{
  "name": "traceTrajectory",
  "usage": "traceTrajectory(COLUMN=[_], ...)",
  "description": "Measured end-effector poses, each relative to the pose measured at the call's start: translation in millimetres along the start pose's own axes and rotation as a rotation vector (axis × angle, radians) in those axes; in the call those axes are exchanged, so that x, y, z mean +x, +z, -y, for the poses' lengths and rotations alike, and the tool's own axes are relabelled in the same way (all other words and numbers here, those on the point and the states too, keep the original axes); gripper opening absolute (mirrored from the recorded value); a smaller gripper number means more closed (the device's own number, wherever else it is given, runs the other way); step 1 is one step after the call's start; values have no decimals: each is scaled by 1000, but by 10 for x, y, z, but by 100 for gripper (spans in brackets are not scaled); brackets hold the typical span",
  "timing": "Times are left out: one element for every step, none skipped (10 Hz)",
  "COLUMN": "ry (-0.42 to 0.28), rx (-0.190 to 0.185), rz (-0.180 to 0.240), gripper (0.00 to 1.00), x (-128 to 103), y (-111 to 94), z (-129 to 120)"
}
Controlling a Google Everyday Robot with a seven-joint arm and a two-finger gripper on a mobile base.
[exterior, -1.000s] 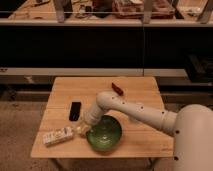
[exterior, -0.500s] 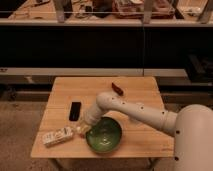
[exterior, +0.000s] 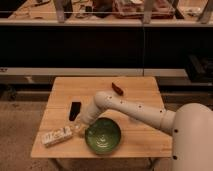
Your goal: Stand the bottle upright
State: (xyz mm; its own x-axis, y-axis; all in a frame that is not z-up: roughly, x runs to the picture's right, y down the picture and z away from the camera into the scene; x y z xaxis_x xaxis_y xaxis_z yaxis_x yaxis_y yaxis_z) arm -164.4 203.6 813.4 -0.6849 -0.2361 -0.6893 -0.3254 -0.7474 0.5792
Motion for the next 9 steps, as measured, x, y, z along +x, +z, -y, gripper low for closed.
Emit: traceTrajectory(ry=[-2,0,4,9,11,12,15,16,16], rx=[8,11,12,15,17,20,23,27,30], rz=[0,2,5,7,8,9,9,10,11], gripper=[42,42,42,42,42,42,42,42,42], x=[8,-4,-23,-37,-44,-49,-55,-59,-60], y=[28,36,38,46,55,66,81,101,113], z=[1,-1,-3,-7,-5,-3,-4,-2,-4])
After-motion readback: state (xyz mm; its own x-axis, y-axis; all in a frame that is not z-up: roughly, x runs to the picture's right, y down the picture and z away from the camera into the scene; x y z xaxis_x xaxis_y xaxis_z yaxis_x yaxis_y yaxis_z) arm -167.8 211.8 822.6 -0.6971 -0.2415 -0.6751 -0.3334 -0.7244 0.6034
